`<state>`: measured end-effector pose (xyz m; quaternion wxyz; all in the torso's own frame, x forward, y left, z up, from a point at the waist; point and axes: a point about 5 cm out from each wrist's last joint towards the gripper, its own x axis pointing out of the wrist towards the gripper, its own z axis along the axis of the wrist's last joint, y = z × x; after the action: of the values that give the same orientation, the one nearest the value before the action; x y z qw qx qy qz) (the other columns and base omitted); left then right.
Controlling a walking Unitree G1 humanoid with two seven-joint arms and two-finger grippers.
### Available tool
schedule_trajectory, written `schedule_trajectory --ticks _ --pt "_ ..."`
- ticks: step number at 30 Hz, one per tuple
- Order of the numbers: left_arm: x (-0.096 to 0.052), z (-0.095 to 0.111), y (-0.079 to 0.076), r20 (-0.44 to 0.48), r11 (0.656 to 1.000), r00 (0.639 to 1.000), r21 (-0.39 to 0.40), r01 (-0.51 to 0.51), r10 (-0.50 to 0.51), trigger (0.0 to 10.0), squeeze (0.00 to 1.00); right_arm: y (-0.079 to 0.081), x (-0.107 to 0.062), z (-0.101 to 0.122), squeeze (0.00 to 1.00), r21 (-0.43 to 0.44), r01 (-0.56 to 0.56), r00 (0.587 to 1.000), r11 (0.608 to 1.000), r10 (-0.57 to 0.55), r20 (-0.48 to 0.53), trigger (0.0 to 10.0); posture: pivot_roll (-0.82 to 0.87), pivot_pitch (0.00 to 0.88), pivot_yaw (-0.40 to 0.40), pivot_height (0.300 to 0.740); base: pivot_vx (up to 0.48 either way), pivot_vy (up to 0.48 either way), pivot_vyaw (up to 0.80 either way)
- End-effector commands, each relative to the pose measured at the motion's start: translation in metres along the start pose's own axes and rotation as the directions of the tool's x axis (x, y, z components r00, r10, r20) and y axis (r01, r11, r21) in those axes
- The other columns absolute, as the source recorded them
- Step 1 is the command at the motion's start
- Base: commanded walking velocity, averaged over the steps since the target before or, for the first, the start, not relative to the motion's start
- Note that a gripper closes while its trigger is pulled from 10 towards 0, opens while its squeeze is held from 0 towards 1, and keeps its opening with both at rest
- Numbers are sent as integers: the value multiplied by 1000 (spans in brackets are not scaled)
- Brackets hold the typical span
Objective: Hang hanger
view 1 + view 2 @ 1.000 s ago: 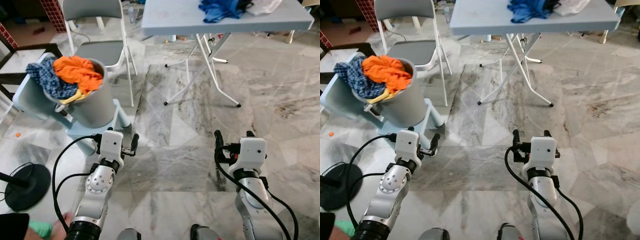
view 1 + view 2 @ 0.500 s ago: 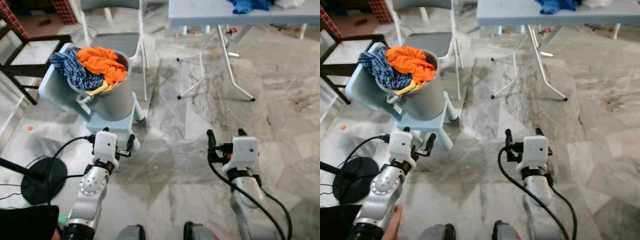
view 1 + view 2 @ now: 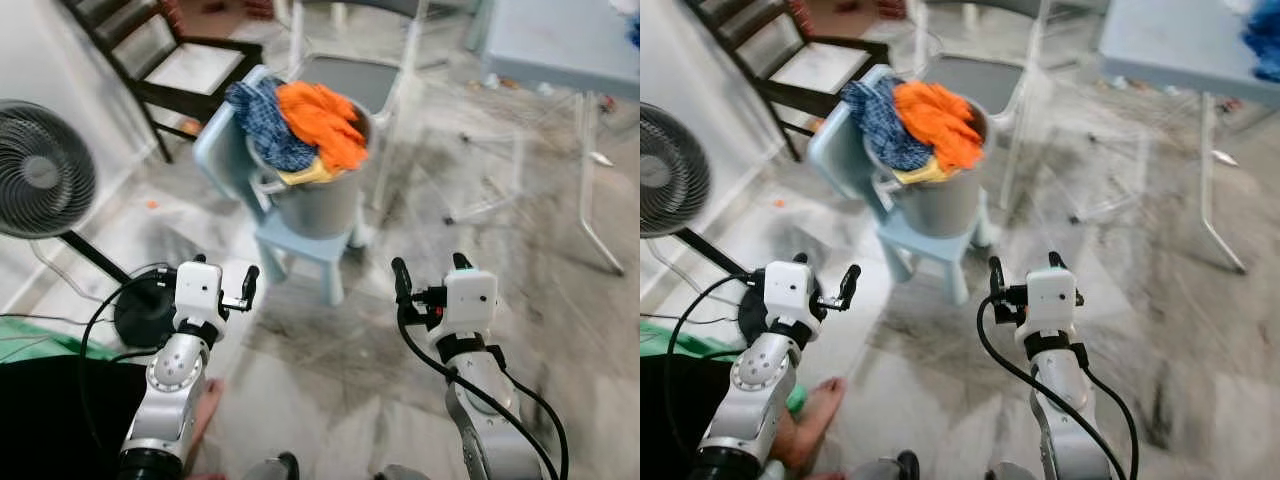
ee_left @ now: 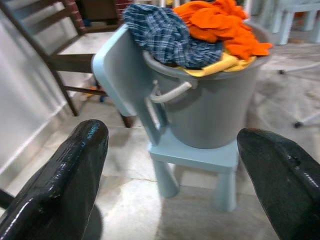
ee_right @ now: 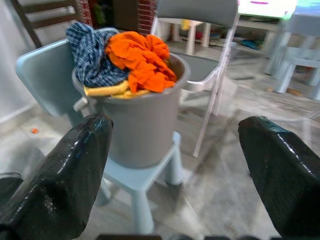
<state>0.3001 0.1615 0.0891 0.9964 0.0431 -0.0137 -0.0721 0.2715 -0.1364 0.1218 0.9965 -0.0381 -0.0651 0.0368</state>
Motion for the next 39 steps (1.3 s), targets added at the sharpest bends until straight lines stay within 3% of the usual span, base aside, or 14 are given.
schedule_trajectory --ticks 1,7,14,21,29,39 --pt "-1 -2 -5 -7 1000 1000 -15 19 -19 10000 0 -6 -4 -4 0 5 25 1000 1000 -25 -14 10000 40 216 47 740 409 0 0" --pt "0 -2 -6 -7 1000 1000 -17 23 -23 10000 0 -8 -4 -4 0 15 34 999 999 -34 -17 10000 39 217 43 740 412 0 0" --pt "-1 -4 -8 -9 999 1000 -22 25 -25 10000 0 -9 -3 -2 0 13 31 999 999 -31 -11 10000 39 219 39 740 418 0 -800" --pt "-1 -4 -10 -8 999 1000 -25 25 -25 10000 0 -7 -3 -2 0 -14 12 1000 1000 -12 -7 10000 38 218 32 740 416 0 0" --pt "-2 -6 -13 -13 999 1000 -34 26 -27 10000 0 -6 -3 -1 0 -21 -5 1000 1000 5 -7 10000 36 224 23 740 414 0 754" --pt "-3 -8 -13 -19 999 1000 -36 22 -23 10000 0 -5 -2 0 0 -23 -11 1000 1000 11 -8 10000 42 223 13 740 282 0 0"
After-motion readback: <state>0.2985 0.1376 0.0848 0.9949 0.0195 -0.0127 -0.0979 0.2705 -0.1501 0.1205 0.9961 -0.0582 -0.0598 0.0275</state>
